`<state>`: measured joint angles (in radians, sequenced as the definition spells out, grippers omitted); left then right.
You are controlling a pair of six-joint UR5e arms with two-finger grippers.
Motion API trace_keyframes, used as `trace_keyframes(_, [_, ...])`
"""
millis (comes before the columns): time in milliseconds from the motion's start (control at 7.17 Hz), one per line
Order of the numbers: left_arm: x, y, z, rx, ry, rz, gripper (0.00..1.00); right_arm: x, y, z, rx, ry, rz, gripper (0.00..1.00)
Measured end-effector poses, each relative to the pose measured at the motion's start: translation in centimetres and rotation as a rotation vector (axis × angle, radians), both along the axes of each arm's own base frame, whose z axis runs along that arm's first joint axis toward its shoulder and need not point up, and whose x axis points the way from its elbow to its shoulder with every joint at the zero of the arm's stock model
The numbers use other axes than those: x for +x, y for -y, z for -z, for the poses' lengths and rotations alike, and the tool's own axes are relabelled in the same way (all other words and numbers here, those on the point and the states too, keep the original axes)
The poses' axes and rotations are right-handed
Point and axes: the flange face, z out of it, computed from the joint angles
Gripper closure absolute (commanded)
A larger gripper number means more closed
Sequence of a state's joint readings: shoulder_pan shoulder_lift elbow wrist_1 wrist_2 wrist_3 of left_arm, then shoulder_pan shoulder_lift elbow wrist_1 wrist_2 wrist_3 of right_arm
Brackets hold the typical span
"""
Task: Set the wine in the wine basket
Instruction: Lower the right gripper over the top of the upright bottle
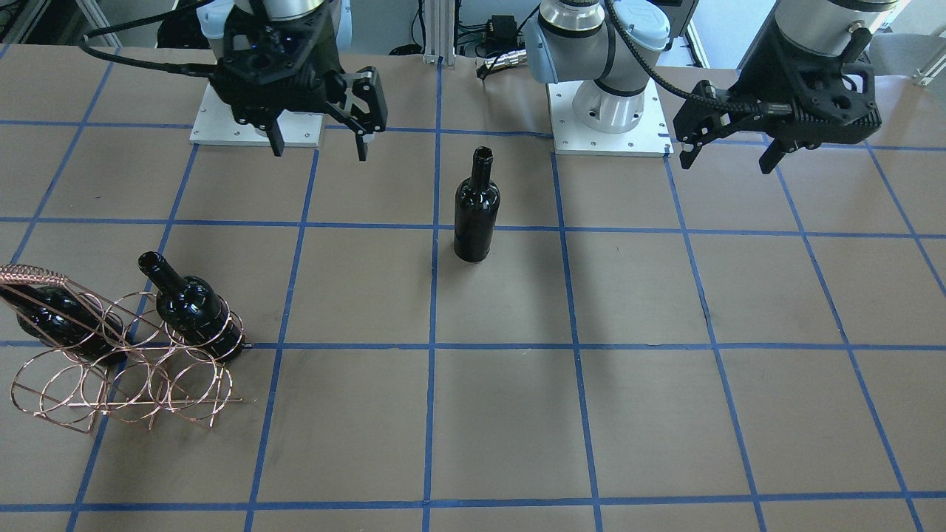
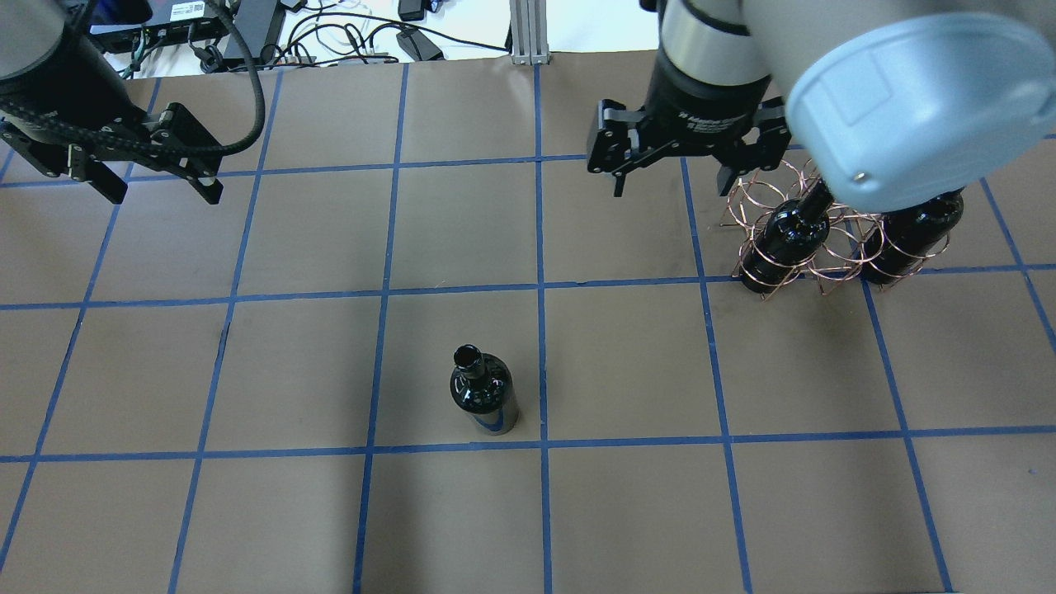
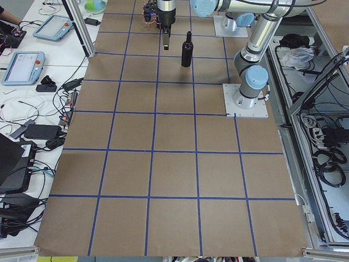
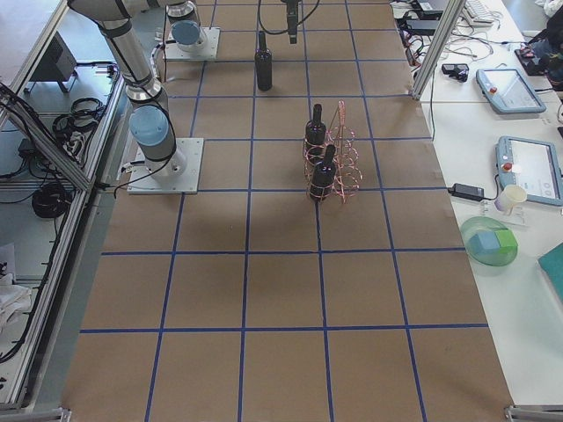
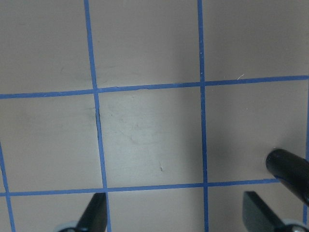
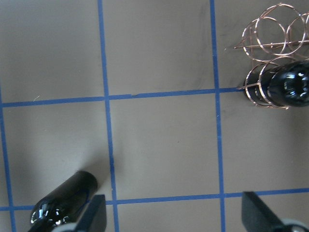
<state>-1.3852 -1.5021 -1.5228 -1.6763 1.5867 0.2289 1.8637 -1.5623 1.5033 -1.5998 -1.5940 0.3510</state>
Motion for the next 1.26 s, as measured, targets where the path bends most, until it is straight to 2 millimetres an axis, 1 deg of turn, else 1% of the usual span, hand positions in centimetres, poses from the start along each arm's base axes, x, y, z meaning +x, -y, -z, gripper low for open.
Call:
trace_keyframes(140, [0.7, 0.0, -0.1, -0.001, 0.001, -0.009, 0.00, 2.7, -1.2, 0.6, 0.007, 0.000, 0.008, 0.00])
trace_keyframes(279, [1.1, -0.1, -0.1, -0.002, 0.003, -0.014, 0.00, 5.0, -2.2, 1.4, 0.020, -0.002, 0.021, 0.00])
trace_keyframes(698, [1.6, -0.3, -0.5, -0.003, 0.029, -0.023, 0.00, 11.4, -5.0, 4.1, 0.047, 0.001, 0.045, 0.01])
trace_keyframes(837, [1.9, -0.5, -0.6, 0.000, 0.050, -0.028, 0.00, 12.9, -5.8, 5.2, 0.063, -0.010, 0.036, 0.01])
trace_keyframes(977, [2.1, -0.5, -0.5, 0.003, 0.055, -0.034, 0.00, 13.8, -6.3, 6.7, 0.085, -0.027, 0.031, 0.01])
trace_keyframes(1116, [2.2, -0.6, -0.4, 0.006, 0.054, -0.038, 0.00, 14.2, -6.5, 8.2, 0.099, -0.035, 0.033, 0.01])
trace_keyframes(1256, [2.2, -0.7, -0.4, 0.008, 0.045, -0.040, 0.00, 14.4, -6.5, 9.1, 0.100, -0.030, 0.040, 0.01])
